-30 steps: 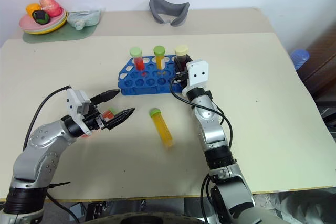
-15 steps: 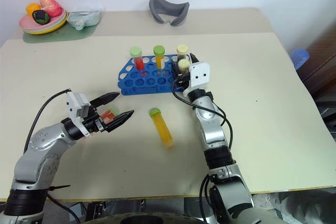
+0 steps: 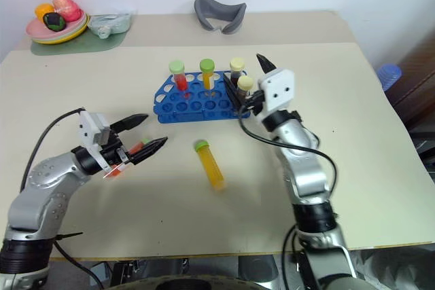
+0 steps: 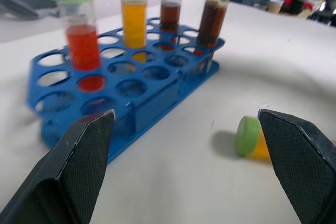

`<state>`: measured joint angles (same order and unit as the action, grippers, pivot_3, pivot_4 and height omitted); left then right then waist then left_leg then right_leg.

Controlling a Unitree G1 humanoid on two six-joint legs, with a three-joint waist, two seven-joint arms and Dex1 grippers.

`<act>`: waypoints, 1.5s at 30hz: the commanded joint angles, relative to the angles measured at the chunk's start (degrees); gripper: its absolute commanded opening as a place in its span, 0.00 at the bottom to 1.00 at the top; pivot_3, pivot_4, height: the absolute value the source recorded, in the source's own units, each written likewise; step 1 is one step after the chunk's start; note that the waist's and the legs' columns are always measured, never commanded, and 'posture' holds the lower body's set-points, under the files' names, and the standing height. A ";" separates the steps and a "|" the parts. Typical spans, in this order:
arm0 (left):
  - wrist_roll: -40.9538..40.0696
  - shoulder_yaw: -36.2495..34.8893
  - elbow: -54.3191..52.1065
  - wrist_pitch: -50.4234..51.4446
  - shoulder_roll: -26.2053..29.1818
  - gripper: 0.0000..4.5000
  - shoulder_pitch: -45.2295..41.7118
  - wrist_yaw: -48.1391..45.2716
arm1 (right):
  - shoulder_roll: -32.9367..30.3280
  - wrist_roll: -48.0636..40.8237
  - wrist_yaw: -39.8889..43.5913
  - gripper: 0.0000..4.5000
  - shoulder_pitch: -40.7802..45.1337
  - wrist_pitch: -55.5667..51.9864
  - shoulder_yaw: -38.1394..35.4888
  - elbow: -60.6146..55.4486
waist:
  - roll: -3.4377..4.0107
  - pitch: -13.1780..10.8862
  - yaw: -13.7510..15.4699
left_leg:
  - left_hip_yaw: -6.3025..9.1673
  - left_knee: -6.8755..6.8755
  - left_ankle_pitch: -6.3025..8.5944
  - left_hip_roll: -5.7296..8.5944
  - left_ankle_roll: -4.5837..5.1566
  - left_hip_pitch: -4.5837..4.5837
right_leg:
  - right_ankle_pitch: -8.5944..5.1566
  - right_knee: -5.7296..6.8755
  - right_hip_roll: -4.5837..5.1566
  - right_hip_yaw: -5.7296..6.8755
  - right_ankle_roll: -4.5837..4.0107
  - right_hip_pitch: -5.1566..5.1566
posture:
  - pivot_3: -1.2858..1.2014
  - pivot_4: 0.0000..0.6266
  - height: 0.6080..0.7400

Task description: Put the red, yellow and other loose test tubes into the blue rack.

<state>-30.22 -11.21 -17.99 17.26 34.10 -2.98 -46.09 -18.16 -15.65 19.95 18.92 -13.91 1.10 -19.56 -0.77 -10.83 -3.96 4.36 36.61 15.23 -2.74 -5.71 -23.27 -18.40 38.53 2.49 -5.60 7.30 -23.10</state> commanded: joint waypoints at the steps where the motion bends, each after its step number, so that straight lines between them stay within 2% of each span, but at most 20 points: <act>1: -0.97 -2.89 -0.54 -0.24 2.04 1.00 0.51 -1.25 | -8.51 -13.25 4.97 0.99 -2.67 -18.06 -4.21 -13.87 | 0.04 -0.02 0.07 | 0.00 0.01 0.00 0.00 0.00 0.00 | 0.00 0.00 0.01 0.00 0.00 0.01 | 0.52 0.24 1.00; 4: -0.96 -3.32 0.04 -0.43 3.11 1.00 0.70 -2.05 | -15.41 -19.77 5.41 0.99 -3.12 -29.84 -5.71 -20.12 | 0.06 -0.03 -0.05 | 0.01 0.05 0.02 0.00 0.03 0.00 | 0.00 0.00 -0.01 -0.01 0.00 0.03 | 0.52 0.24 1.00; 7: -0.52 -3.42 1.31 -0.85 4.62 1.00 0.67 -3.88 | -20.17 -32.62 2.24 0.99 0.32 -45.53 -6.54 -27.14 | 0.05 -0.03 -0.05 | 0.04 0.12 0.03 -0.01 0.05 0.00 | 0.00 0.01 -0.06 0.00 0.00 0.05 | 0.52 0.24 1.00; 10: -1.05 -3.28 1.10 -0.76 6.22 1.00 1.73 -6.35 | -14.47 -48.52 -12.82 0.99 7.72 -61.60 -7.35 -23.17 | 0.03 -0.02 -0.14 | 0.04 0.16 0.04 -0.02 0.08 0.00 | 0.00 0.01 -0.06 0.00 0.00 0.07 | 0.52 0.24 1.00; 13: -1.55 -3.39 0.56 -0.47 7.54 1.00 3.23 -8.62 | -9.78 -58.61 -25.54 0.99 14.35 -70.97 -6.35 -16.73 | 0.03 -0.03 -0.10 | 0.04 0.19 0.04 -0.04 0.08 0.00 | 0.00 0.03 -0.06 -0.01 -0.01 0.08 | 0.52 0.24 1.00; 15: -1.45 -3.40 0.30 -0.61 8.40 1.00 4.34 -9.92 | -8.92 -66.31 -35.31 0.99 18.01 -72.29 -3.30 -11.95 | 0.04 -0.03 -0.03 | 0.04 0.19 0.05 -0.03 0.08 -0.04 | -0.01 0.00 -0.05 0.00 -0.01 0.06 | 0.52 0.24 1.00; 17: -1.15 -3.52 0.84 -1.34 8.69 1.00 5.22 -10.77 | -10.15 -76.03 -47.37 0.99 21.42 -68.90 2.46 -6.88 | 0.04 -0.03 -0.01 | 0.03 0.19 0.05 -0.01 0.08 -0.11 | -0.01 -0.04 0.00 0.02 -0.01 0.00 | 0.52 0.24 1.00; 20: -0.71 -3.32 1.18 -1.86 8.64 1.00 5.65 -11.18 | -15.14 -89.79 -61.88 0.99 25.45 -61.36 11.89 -2.60 | 0.04 -0.03 -0.06 | 0.02 0.18 0.05 -0.01 0.09 -0.13 | -0.01 -0.05 0.03 0.04 0.00 -0.03 | 0.52 0.24 1.00; 22: -0.61 -3.11 0.70 -1.92 8.61 1.00 6.27 -11.60 | -17.62 -95.55 -68.89 0.99 27.96 -57.76 17.54 -0.21 | 0.05 -0.04 -0.13 | 0.02 0.19 0.06 -0.02 0.11 -0.15 | -0.01 -0.05 0.04 0.02 0.00 -0.04 | 0.52 0.24 1.00; 25: -0.82 -3.22 -0.02 -1.94 8.81 1.00 7.28 -12.43 | -18.65 -97.35 -71.96 0.99 30.33 -55.03 22.58 1.16 | 0.05 -0.04 -0.35 | 0.01 0.21 0.07 -0.03 0.13 -0.14 | -0.01 -0.05 0.00 0.02 0.00 -0.04 | 0.52 0.24 1.00; 32: -1.79 -3.93 -1.10 -1.47 11.08 1.00 9.05 -15.87 | -15.22 -97.35 -73.30 0.99 33.63 -53.89 28.73 6.81 | 0.06 -0.04 -0.17 | 0.02 0.20 0.08 -0.06 0.14 -0.15 | -0.01 -0.02 -0.05 0.01 -0.01 -0.08 | 0.52 0.24 1.00; 45: -1.76 -3.64 -1.21 -1.24 11.06 1.00 8.88 -16.11 | -7.80 -97.35 -81.82 0.99 34.28 -55.77 30.49 16.80 | 0.06 -0.04 -0.19 | 0.02 0.19 0.08 -0.06 0.14 -0.16 | -0.01 -0.01 -0.06 0.01 -0.01 -0.13 | 0.52 0.24 1.00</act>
<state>-31.57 -13.83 -17.69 16.63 44.90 5.95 -62.23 -26.71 -111.78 -60.73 52.94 -69.48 32.58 -2.43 -0.70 -10.87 -4.16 4.38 36.80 15.31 -2.79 -5.57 -23.43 -18.41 38.52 2.43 -5.58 7.29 -23.23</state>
